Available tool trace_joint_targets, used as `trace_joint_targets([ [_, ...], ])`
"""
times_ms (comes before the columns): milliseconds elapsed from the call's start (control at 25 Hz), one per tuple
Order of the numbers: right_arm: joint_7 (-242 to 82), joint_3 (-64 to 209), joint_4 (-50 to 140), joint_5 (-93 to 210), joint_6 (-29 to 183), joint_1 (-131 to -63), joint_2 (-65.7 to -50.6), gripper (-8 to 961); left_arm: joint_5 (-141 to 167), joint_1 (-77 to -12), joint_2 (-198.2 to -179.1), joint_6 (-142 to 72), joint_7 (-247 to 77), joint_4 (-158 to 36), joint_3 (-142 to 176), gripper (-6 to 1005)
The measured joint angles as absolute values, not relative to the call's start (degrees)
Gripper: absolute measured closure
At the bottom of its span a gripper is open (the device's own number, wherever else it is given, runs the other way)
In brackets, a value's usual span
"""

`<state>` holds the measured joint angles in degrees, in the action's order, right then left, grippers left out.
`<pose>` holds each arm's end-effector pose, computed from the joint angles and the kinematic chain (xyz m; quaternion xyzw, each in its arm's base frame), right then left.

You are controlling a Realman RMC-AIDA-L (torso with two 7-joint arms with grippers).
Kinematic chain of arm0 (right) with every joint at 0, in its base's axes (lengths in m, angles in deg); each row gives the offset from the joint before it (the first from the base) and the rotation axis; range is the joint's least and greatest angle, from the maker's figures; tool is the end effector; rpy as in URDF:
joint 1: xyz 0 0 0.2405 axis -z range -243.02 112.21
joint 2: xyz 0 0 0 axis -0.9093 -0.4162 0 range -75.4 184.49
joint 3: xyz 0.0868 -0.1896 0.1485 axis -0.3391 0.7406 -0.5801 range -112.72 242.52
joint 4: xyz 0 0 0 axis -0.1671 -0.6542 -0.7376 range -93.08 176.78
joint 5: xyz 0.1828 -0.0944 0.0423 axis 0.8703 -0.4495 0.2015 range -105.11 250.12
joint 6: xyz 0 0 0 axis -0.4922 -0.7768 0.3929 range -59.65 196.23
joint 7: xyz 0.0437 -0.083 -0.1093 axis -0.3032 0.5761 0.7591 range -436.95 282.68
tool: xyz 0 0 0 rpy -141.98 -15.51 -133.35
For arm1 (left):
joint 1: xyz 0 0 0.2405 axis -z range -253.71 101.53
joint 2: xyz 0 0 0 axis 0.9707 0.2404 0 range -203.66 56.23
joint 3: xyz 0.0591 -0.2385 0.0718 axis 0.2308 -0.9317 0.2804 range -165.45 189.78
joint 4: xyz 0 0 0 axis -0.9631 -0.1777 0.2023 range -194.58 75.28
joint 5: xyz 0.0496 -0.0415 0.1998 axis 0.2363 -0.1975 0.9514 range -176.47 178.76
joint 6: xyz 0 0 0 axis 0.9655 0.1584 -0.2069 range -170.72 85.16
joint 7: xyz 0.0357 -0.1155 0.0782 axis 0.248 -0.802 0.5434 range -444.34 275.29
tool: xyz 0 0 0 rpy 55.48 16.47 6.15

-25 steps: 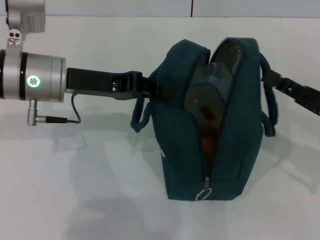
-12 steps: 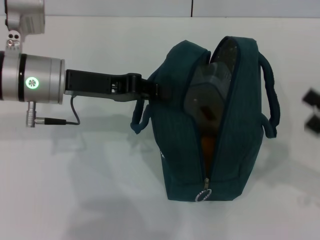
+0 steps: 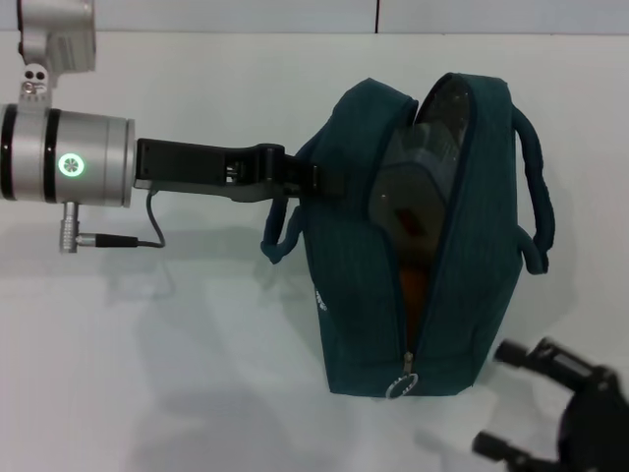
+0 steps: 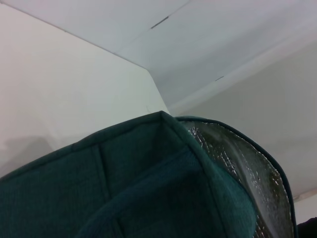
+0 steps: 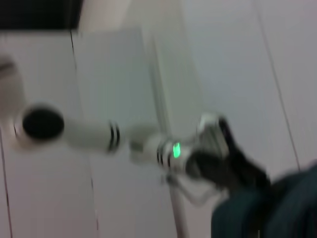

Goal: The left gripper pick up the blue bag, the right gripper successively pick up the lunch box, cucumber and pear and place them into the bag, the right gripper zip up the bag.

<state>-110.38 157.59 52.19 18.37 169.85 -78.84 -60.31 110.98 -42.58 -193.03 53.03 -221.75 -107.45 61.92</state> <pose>0.2961 0.1821 -0.0442 -0.8929 0.1035 0.4156 0.1390 -0.1999 0.3395 0.0068 0.8118 0.5310 0.2356 0.0593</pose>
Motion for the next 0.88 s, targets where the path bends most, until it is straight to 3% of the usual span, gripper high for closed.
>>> trace_joint_targets([
  [880, -117.4, 172.0, 61.9, 20.8, 149.0, -82.7, -61.37, 111, 110.8, -42.4, -193.07, 52.9, -221.5, -106.7, 62.2, 953],
])
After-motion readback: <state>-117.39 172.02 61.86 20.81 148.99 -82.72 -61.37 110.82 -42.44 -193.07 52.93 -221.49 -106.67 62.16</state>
